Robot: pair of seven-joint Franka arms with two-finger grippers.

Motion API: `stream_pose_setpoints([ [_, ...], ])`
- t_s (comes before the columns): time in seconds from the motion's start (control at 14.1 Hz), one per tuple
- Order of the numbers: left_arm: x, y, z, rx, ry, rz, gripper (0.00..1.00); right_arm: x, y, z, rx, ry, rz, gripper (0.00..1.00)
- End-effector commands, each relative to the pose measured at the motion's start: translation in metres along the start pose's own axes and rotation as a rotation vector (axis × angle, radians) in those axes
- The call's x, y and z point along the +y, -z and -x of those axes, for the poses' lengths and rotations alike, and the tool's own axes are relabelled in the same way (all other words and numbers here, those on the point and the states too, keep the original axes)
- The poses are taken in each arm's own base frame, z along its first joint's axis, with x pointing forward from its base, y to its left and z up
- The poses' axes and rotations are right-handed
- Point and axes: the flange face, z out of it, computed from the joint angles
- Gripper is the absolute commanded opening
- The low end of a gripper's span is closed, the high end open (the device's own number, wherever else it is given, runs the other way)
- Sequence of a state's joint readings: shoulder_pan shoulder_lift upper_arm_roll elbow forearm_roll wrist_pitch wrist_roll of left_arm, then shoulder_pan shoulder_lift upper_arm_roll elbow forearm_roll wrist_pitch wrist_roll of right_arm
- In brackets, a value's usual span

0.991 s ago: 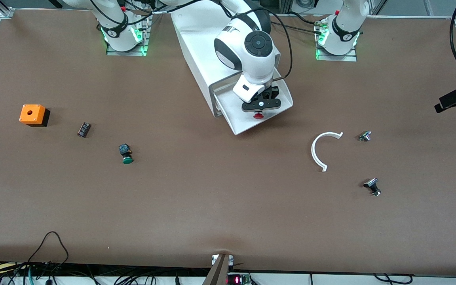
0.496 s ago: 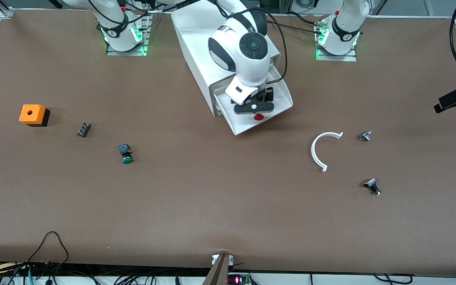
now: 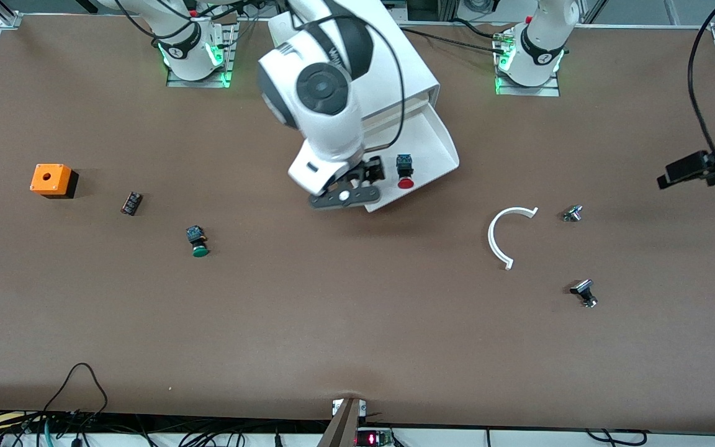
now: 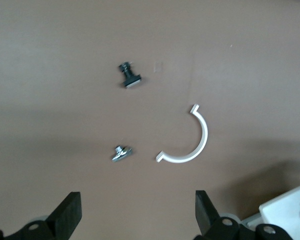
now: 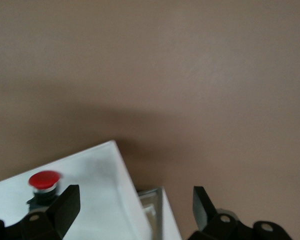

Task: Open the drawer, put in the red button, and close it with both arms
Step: 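Withdraw the right gripper while the left gripper moves toward the drawer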

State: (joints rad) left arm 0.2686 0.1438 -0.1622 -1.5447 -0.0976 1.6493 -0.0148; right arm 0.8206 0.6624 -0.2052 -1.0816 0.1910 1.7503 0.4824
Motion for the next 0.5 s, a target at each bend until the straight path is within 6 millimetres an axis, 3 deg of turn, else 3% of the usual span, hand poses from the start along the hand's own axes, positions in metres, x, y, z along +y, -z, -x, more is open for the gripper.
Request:
stream_pose_setpoints([
  [0.0, 0.028, -0.024, -0.019, 0.018, 0.049, 0.026, 1.00, 0.042, 0.024, -0.018, -0.001, 0.068, -0.009, 1.00],
  [0.42, 0.103, -0.081, -0.036, 0.022, 0.181, 0.028, 1.00, 0.152, 0.029, -0.060, -0.027, 0.183, 0.000, 1.00],
])
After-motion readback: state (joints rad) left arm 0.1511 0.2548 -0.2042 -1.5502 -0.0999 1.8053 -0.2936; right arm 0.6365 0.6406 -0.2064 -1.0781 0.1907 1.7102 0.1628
